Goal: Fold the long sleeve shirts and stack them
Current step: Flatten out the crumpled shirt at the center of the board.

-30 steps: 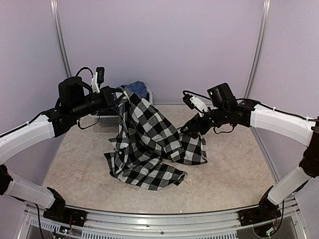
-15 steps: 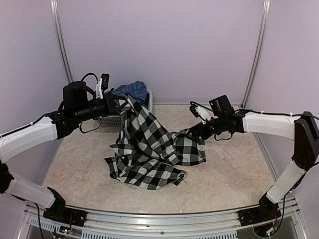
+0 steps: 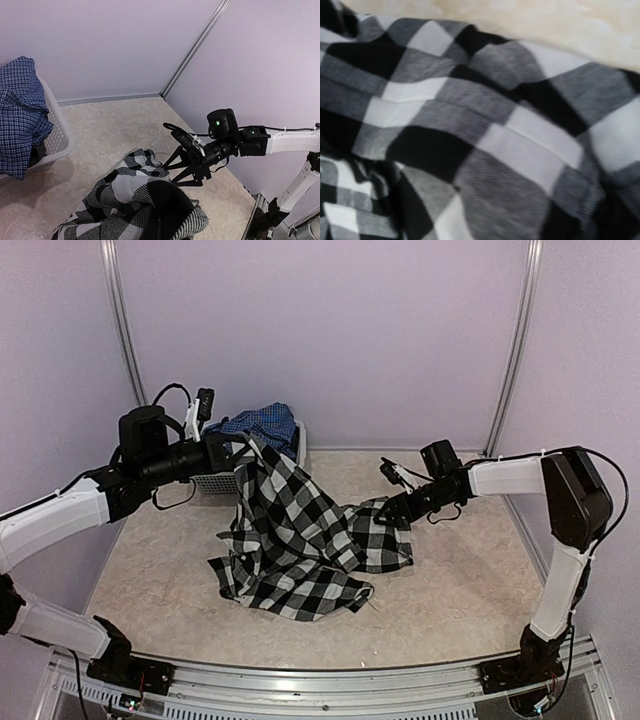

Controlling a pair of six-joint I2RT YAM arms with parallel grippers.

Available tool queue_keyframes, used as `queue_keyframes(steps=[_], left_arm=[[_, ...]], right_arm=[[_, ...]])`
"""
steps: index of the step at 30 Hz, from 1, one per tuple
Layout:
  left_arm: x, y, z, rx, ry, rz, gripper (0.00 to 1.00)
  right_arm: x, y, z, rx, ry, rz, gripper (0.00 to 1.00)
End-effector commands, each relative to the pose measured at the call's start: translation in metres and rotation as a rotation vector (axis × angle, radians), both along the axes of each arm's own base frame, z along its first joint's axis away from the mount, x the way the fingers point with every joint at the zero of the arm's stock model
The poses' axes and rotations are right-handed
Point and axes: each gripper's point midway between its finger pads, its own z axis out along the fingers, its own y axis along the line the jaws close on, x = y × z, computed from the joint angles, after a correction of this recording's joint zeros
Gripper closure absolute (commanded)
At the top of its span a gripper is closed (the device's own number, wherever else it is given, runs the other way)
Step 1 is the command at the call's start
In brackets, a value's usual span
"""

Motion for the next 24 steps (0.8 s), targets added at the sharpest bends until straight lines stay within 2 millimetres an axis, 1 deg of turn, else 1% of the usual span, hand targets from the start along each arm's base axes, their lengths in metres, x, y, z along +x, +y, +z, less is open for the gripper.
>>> queue_keyframes(steps=[1, 3, 5, 10, 13, 17, 19, 23, 24], left_arm=[[-0.003, 0.009, 0.01, 0.006, -0.051, 0.004, 1.0], [-0.003, 0.012, 0.01, 0.008, -0.056, 0.008, 1.0], [-0.004, 0.013, 0.01, 0.01, -0.058, 0.012, 1.0], [-0.006, 0.016, 0.01, 0.013, -0.065, 0.012, 1.0], [-0.006, 0.016, 0.009, 0.013, -0.067, 0.008, 1.0], [-0.006, 0.015, 0.008, 0.013, -0.066, 0.004, 1.0], [-0.005, 0.015, 0.008, 0.013, -0.067, 0.006, 1.0], [-0.005, 0.015, 0.009, 0.009, -0.07, 0.005, 1.0], [-0.005, 0.015, 0.009, 0.008, -0.07, 0.005, 1.0]], right_arm=[[-0.004, 0.008, 0.002, 0.076, 0.012, 0.061, 0.29], [-0.002, 0.006, -0.002, 0.077, 0.017, 0.054, 0.32], [0.004, 0.003, -0.006, 0.057, 0.008, 0.032, 0.33], [0.019, -0.013, -0.005, 0.03, -0.021, -0.04, 0.29], [0.023, -0.02, -0.002, 0.034, -0.033, -0.059, 0.27], [0.02, -0.025, -0.005, 0.046, -0.022, -0.049, 0.26], [0.017, -0.022, -0.008, 0.072, 0.002, -0.019, 0.27], [0.011, -0.015, -0.018, 0.12, 0.046, 0.03, 0.33], [0.01, -0.013, -0.017, 0.133, 0.05, 0.041, 0.34]])
